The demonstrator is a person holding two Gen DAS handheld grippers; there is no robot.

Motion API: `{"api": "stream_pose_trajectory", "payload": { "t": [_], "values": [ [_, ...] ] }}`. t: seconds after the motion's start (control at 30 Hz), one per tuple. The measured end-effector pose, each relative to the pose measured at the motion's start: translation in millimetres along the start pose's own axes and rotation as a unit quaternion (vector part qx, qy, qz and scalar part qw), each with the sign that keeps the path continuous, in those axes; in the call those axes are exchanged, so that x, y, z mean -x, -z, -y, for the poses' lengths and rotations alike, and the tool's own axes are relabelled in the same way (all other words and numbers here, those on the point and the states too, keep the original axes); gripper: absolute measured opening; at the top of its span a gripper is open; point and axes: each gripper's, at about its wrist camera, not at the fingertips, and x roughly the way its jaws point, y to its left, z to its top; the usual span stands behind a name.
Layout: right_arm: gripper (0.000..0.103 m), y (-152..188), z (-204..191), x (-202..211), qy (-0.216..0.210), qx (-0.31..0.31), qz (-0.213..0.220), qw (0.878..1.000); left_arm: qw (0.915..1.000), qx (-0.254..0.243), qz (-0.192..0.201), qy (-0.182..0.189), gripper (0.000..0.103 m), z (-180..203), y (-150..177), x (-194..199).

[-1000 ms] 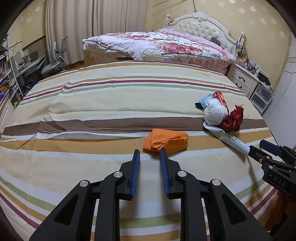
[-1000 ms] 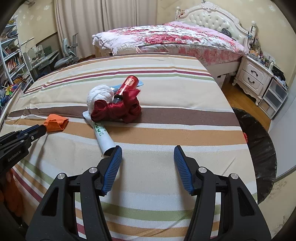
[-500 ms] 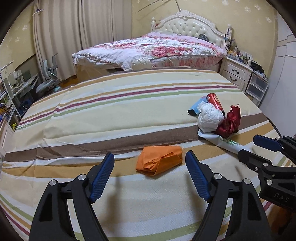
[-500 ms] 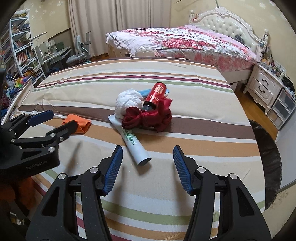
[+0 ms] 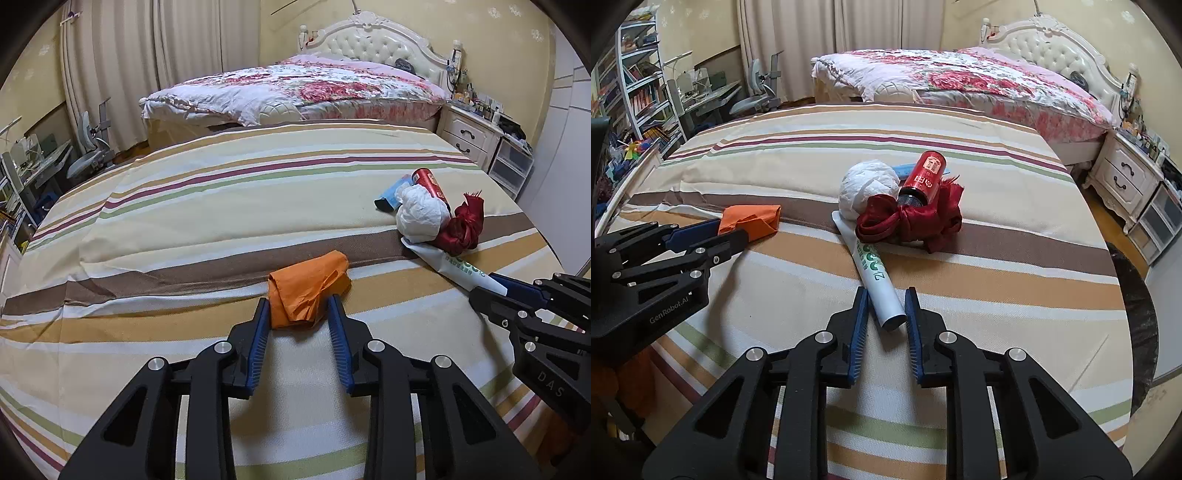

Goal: Collect trash
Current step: 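Grasp the white toothpaste tube with the right tool while the left tool grasps the orange cloth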

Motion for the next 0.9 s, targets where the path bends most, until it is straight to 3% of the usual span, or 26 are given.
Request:
{"api": "stream_pose_trajectory", "payload": {
  "t": [0.43,0.63,0.7,0.77,0.9],
  "values": [
    [0.011,14.8,-5.9,12.6,-0.033,-0.005,-0.004,0.999,0.9997,0.023,0.008,0.008,0.026,-10.9,13.6,17.7],
    [0.020,18.2,-6.1,14.7,-0.035,-0.008,-0.005,0.999,0.9996,0.026,0.000,0.014,0.025,-11.2,20.8,22.6],
    [0.024,16.8,-6.8,13.7,-0.030,-0.006,-0.003,1.000,0.9994,0.030,0.000,0.018,0.033,-11.7,20.3,22.8],
    [0.024,15.1,-7.8,12.2,-0.029,-0.005,-0.001,1.000,0.9994,0.032,0.008,0.013,0.053,-11.4,18.9,23.8],
    [0.025,11.1,-12.5,6.9,-0.024,0.005,0.002,1.000,0.9994,0.029,0.011,0.011,0.057,-9.5,12.8,19.3]
  ]
}}
